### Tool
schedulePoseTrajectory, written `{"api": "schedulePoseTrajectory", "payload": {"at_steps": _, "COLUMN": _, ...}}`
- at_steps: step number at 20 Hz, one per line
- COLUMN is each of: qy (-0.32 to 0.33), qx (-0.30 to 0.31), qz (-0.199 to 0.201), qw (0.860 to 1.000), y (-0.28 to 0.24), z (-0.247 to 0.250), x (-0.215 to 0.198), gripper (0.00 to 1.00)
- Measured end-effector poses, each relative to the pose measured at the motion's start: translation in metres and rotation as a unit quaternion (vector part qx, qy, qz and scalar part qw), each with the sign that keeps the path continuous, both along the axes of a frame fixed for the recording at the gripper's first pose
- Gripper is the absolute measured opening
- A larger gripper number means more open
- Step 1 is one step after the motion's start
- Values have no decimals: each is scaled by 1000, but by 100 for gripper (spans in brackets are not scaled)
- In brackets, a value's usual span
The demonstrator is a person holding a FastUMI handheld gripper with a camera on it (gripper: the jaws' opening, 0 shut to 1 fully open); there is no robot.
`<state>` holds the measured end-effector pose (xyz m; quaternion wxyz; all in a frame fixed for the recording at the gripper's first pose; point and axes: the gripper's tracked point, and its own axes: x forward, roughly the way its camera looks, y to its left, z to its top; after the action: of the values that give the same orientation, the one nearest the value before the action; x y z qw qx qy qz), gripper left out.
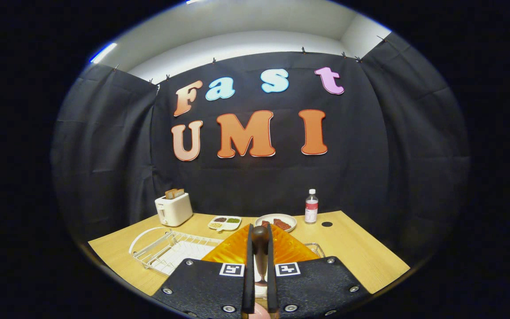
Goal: Take the plate from the dish rack, then take the spoon from the basket and place it into the plate.
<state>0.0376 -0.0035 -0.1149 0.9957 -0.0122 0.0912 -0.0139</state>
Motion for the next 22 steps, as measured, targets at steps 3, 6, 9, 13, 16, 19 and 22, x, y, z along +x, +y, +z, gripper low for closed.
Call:
{"api": "schedulePoseTrajectory", "payload": {"at_steps": 3, "qy": 12, "qx": 7, "qz": 24, "qw": 1000, "y": 17, "z": -11, "x": -7, "gripper": 11}}
{"api": "schedulePoseTrajectory", "payload": {"at_steps": 6, "qy": 30, "qx": 13, "qz": 44, "qw": 998, "y": 30, "z": -34, "x": -14, "gripper": 11}}
{"api": "schedulePoseTrajectory", "payload": {"at_steps": 9, "qy": 54, "qx": 25, "qz": 66, "qw": 996, "y": 46, "z": -62, "x": -16, "gripper": 11}}
{"api": "schedulePoseTrajectory", "payload": {"at_steps": 13, "qy": 67, "qx": 26, "qz": 93, "qw": 993, "y": 63, "z": -84, "x": -19, "gripper": 11}}
{"api": "schedulePoseTrajectory", "payload": {"at_steps": 16, "qy": 68, "qx": 29, "qz": 111, "qw": 991, "y": 71, "z": -93, "x": -25, "gripper": 11}}
{"api": "schedulePoseTrajectory", "payload": {"at_steps": 19, "qy": 72, "qx": 27, "qz": 121, "qw": 990, "y": 71, "z": -103, "x": -31, "gripper": 11}}
{"api": "schedulePoseTrajectory", "payload": {"at_steps": 22, "qy": 81, "qx": 26, "qz": 121, "qw": 989, "y": 62, "z": -112, "x": -42, "gripper": 11}}
